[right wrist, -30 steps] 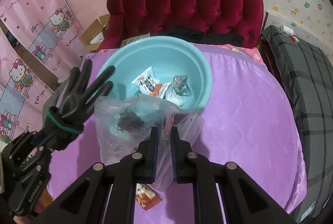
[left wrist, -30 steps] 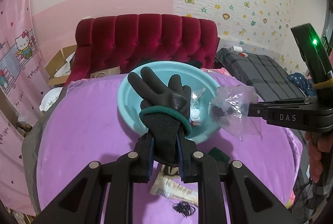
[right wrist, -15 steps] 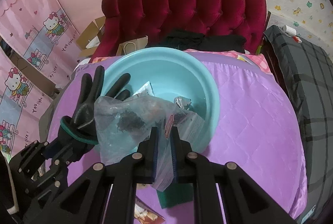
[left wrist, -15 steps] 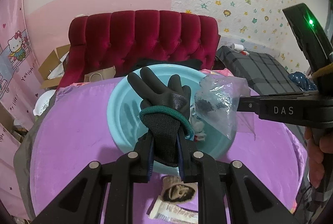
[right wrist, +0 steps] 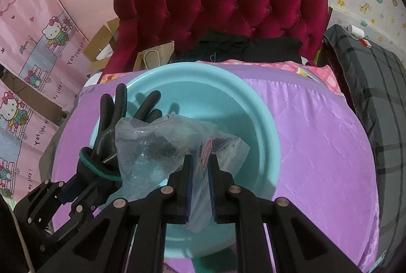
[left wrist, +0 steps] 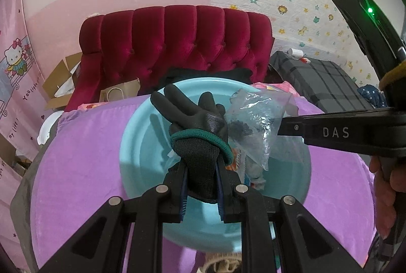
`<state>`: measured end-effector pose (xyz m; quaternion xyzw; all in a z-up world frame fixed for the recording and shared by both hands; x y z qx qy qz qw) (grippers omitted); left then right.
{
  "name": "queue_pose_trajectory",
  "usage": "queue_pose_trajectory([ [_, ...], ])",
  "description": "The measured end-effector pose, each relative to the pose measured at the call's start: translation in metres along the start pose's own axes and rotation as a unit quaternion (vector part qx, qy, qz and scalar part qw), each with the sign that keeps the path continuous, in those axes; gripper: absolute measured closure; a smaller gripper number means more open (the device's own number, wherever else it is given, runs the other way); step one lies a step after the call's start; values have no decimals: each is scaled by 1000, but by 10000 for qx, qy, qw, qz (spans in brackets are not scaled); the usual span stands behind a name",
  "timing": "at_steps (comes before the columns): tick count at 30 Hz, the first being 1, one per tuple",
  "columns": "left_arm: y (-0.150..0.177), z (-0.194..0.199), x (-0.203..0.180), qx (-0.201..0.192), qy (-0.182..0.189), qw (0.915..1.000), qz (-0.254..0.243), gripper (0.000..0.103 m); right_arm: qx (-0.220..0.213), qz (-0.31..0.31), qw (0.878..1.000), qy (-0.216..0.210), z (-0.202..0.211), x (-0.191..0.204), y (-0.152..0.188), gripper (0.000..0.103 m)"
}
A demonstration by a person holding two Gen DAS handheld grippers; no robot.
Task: Organize soft objects
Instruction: 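Carry the black glove and plastic bag with both tools over the basin, then open both tools to drop the glove and bag into the basin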
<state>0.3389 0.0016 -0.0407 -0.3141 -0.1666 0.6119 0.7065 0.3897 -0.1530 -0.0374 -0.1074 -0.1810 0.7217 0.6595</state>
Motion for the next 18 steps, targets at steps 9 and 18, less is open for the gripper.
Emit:
queue_pose_trajectory([
  [9,-4,-39,7,240,-76,9997,-36,83,209,37,9997,139,-36,-4,-11,92],
  [18,2,-61,6,478,-21,9988,-107,80,370,39,9992,166,-56,-11,-9,89],
])
Point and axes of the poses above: each gripper's, at about its wrist camera, not at the fingertips, and z roughly against the way its jaws point, x to its left, y to its underside, the point moved 6 cm from there along -z, roughly the way its jaws point, and after that the axes turned 4 degrees about y, right-handed, at the moved point
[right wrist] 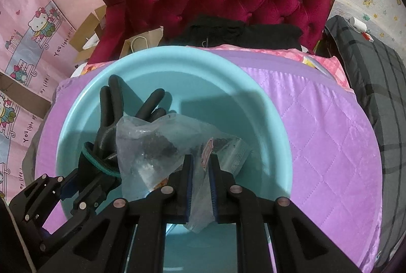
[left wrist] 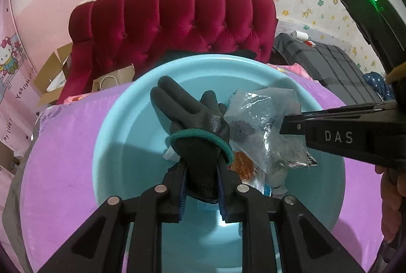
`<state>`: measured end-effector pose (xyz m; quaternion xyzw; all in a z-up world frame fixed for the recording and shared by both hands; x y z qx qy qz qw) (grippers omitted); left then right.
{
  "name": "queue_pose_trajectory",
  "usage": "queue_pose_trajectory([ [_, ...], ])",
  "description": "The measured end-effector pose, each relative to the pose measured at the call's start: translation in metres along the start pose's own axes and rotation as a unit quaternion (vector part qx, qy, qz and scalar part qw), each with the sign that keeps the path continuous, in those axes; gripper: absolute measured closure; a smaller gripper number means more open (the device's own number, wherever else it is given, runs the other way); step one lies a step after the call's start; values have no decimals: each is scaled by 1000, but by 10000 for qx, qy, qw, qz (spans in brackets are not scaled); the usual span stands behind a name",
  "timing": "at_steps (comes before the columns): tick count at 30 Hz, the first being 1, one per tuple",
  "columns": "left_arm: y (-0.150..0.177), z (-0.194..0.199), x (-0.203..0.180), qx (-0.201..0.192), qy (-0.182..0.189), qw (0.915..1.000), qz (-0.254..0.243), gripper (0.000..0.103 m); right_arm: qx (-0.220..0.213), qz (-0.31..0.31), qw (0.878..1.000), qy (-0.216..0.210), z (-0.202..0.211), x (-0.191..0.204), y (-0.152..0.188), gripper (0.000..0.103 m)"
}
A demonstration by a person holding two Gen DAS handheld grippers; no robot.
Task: Organize soft objects
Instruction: 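Open both tools to drop the glove and bag into the basin, then withdraw both tools from the basin back over the remaining items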
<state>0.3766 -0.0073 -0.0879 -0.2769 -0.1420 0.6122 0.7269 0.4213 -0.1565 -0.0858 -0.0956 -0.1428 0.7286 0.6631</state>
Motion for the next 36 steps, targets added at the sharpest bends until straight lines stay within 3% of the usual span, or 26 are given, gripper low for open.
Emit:
queue_pose_trajectory([
  [2,-1,1,0,-25,-20,10000,-7,77,-11,1,10000,20,1,-1,0,89],
  [4,0,3,-1,-32,-61,10000,-10,74,-11,6,10000,24,3,-1,0,75],
  [5,0,5,-1,-55,-105,9999,-19,67,-34,11,10000,50,4,0,0,69],
  [6,-1,7,0,-92,-151,9998,-9,53,-73,10,10000,65,6,0,0,59],
  [7,-1,9,0,-123,-161,9998,11,47,-132,1,9999,75,10,0,-1,56],
  [9,-2,14,3,-203,-186,9996,96,21,-154,-5,9998,97,13,-1,-1,48],
  [11,-2,19,5,-257,-212,9993,151,15,-179,-21,9998,54,17,-2,0,36],
  [13,-2,23,6,-307,-311,9989,141,11,-226,-16,9997,38,21,-1,2,14],
  [14,-1,26,7,-322,-355,9988,133,2,-245,-14,9997,36,23,-1,3,9],
  [15,-1,28,7,-327,-380,9986,142,0,-270,-9,9996,28,25,-1,5,2],
  [36,41,99,-12,-673,-537,9963,72,0,-587,107,9979,249,84,9,74,0],
])
Point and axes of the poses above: each gripper's, at about its wrist camera, not at the fingertips, and z roughly against the way its jaws point, x to its left, y to its underside, the point moved 6 cm from there along -z, roughly the way its jaws point, and after that the axes turned 4 degrees about y, right-handed, at the moved point
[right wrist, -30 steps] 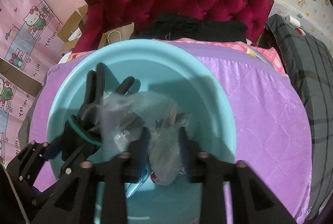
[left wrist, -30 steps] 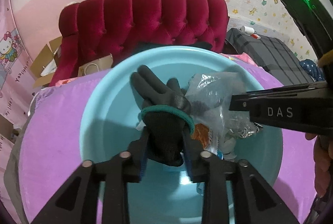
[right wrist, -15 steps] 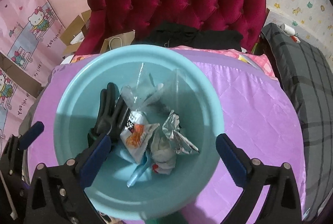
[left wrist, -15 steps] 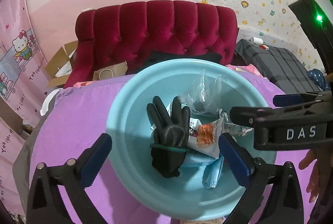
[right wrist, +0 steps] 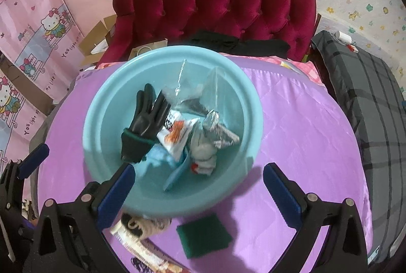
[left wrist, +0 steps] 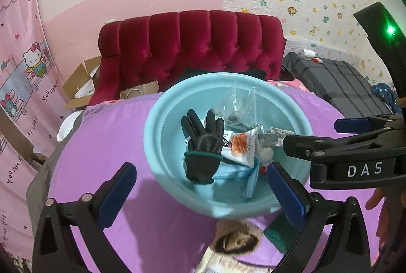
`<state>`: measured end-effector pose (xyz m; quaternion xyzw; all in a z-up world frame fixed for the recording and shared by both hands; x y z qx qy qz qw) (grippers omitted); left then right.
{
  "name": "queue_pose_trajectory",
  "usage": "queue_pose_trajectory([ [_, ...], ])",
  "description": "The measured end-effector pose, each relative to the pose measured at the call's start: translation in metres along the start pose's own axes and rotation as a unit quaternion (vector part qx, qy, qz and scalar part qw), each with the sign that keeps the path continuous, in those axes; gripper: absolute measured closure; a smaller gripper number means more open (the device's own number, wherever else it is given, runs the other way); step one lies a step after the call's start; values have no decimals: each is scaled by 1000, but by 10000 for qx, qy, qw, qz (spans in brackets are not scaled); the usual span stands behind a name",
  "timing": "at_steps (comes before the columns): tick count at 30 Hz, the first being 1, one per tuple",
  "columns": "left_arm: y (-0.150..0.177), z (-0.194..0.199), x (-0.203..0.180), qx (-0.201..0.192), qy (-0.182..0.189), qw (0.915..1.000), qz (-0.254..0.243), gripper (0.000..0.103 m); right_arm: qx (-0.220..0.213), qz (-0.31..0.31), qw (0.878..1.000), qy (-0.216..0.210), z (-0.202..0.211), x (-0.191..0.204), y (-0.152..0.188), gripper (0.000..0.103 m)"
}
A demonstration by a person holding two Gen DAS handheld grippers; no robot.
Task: Organize soft objects
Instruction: 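Withdraw both tools from the basin back over the remaining items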
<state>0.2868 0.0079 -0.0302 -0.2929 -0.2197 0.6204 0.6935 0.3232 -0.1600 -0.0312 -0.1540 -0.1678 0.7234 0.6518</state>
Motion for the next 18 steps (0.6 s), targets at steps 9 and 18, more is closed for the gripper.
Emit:
queue_pose_trajectory([
  [9,27,41,-6,-146,12,9999,-9,0,-160,-45,9999,41,35,3,42,0],
  [18,62,73,-10,-257,95,9996,36,0,-233,-73,9997,27,55,4,84,0],
])
Point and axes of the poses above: each gripper's, at about its wrist camera, not at the fingertips, and z roughly against the way its jaws point, x to its left, y to its underside, the point moved 6 cm from there along -z, roughly the way its jaws point, and after that the axes turned 4 degrees about y, right-handed, at the moved point
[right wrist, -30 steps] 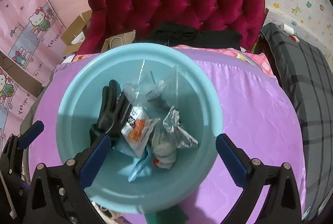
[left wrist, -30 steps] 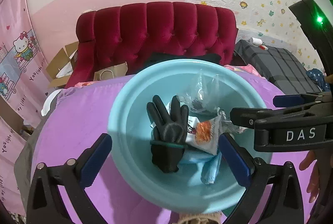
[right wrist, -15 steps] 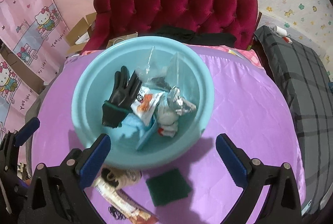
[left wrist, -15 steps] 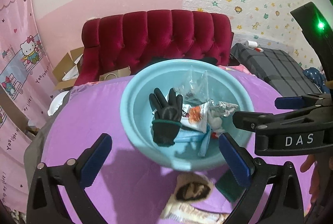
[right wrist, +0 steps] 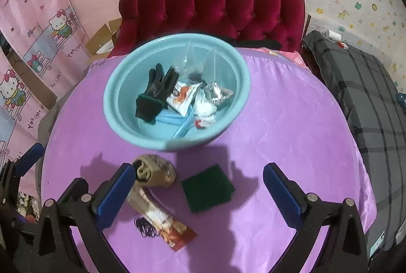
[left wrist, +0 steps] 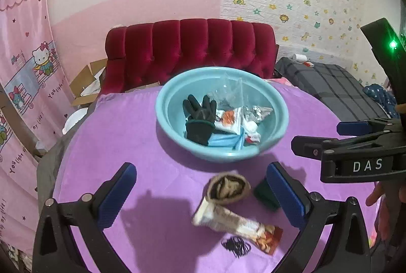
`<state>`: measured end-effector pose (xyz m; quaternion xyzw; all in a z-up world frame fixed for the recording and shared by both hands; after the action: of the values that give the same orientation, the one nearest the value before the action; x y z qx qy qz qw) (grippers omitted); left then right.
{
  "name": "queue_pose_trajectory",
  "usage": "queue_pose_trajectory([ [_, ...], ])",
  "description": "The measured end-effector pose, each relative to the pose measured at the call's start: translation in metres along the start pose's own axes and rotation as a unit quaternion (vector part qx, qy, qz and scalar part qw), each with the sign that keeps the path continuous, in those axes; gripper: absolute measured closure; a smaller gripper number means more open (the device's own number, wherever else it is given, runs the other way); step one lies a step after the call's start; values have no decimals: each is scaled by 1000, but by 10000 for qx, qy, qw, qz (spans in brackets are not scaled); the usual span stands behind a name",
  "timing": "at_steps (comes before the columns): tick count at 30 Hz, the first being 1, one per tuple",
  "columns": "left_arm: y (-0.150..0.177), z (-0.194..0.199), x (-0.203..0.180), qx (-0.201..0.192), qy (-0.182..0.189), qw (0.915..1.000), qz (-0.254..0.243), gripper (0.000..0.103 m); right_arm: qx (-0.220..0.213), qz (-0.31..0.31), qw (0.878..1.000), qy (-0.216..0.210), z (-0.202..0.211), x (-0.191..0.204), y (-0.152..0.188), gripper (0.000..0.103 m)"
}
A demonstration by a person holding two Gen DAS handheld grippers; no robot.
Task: Organize soft objects
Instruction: 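Withdraw both tools from the basin back over the remaining items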
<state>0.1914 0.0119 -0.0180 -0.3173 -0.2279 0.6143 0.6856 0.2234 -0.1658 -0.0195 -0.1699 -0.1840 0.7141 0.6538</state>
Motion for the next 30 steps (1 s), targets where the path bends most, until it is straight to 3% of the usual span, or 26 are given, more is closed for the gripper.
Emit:
queue_pose_trajectory([
  [15,72,17,-6,64,42,9999,-80,0,-145,108,9998,-72,7,3,72,0],
  [30,138,-6,-16,341,132,9991,-220,0,-242,301,9992,45,-28,3,133,0],
])
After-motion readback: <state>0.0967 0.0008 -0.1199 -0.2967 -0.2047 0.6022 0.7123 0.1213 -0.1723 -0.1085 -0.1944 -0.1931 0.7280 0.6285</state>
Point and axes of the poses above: each gripper's, at about its wrist camera, not at the fingertips, and z roughly against the way its jaws point, x to its left, y to its underside, the point moved 6 cm from there along -z, roughly the way its jaws point, and after that the axes turned 4 degrees about y, right-handed, at the moved point
